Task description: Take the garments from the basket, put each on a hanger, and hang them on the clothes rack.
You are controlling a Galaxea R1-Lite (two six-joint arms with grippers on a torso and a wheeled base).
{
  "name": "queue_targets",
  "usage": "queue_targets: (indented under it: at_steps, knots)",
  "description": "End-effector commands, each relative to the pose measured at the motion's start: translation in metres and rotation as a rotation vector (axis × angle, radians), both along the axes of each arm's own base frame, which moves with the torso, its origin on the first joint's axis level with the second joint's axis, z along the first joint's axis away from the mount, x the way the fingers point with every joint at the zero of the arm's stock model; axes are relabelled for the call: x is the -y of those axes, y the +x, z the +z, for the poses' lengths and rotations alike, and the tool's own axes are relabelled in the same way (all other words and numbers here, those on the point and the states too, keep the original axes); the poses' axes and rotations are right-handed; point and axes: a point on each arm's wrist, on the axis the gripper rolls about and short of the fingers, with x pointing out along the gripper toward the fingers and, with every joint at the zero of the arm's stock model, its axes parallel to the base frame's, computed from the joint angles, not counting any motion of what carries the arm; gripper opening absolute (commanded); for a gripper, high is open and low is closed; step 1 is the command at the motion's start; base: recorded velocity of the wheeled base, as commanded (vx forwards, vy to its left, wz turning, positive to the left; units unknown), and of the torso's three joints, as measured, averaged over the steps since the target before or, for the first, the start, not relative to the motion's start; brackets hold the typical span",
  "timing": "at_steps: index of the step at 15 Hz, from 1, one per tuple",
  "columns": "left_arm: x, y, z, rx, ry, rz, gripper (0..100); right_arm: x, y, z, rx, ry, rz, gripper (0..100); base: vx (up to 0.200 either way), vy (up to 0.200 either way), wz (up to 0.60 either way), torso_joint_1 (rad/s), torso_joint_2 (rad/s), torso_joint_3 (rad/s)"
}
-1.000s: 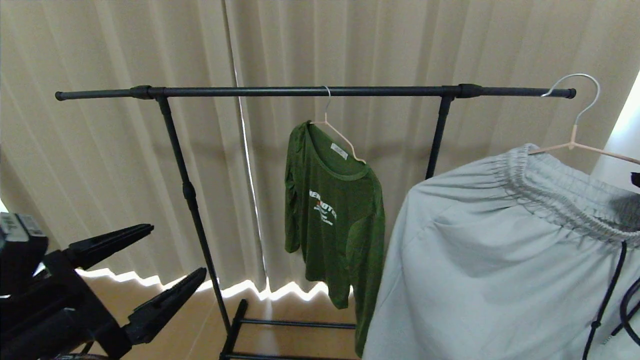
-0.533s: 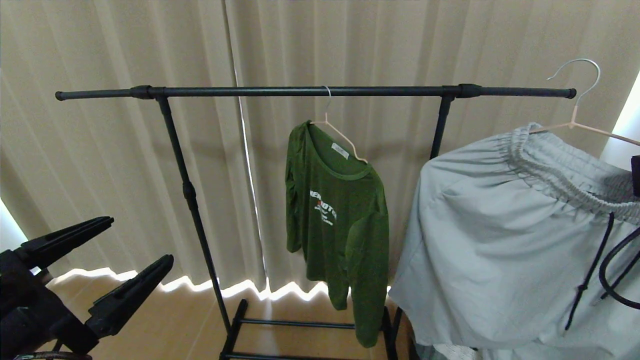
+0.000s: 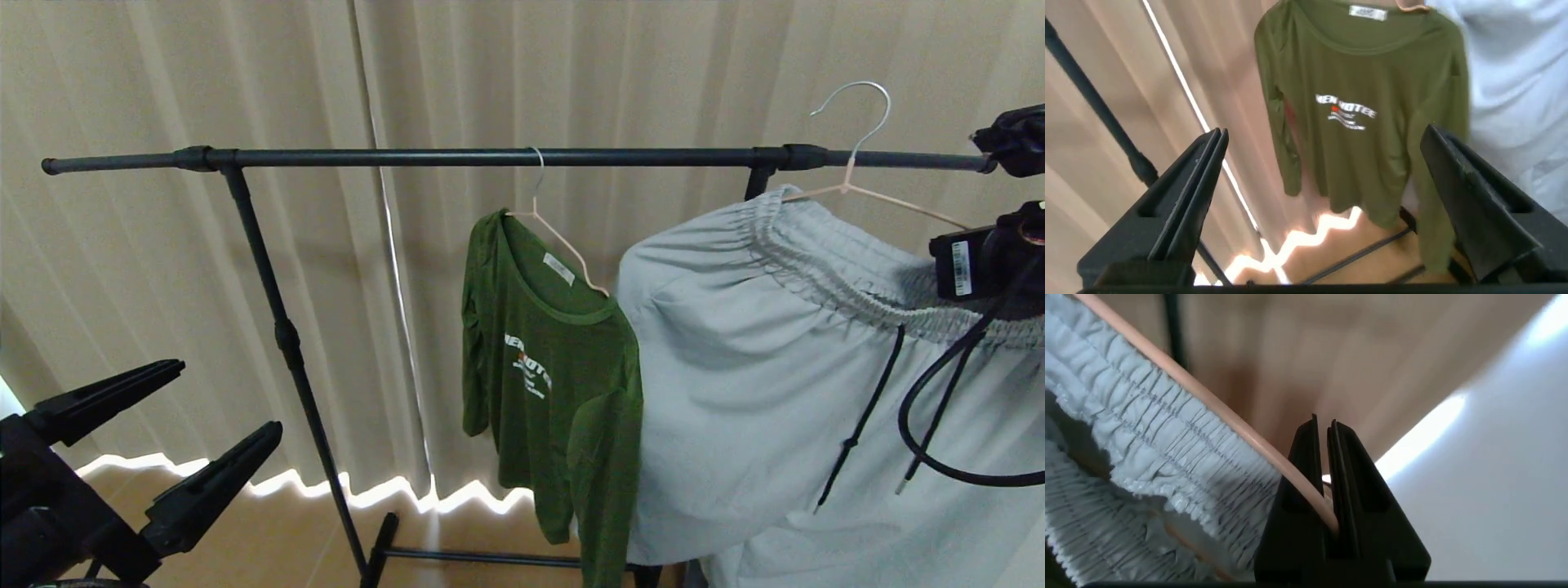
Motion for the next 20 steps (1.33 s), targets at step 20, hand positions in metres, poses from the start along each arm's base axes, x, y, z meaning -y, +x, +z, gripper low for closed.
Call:
queue_targets:
  at_steps: [20]
  knots:
    - [-0.001,0.006,-0.013,-0.064,0.032,0.020,100,-0.053,0.078,-0.024,-0.044,-0.033,0.081,0,0.000,0.000,0.00,0.000,0.00,0.000]
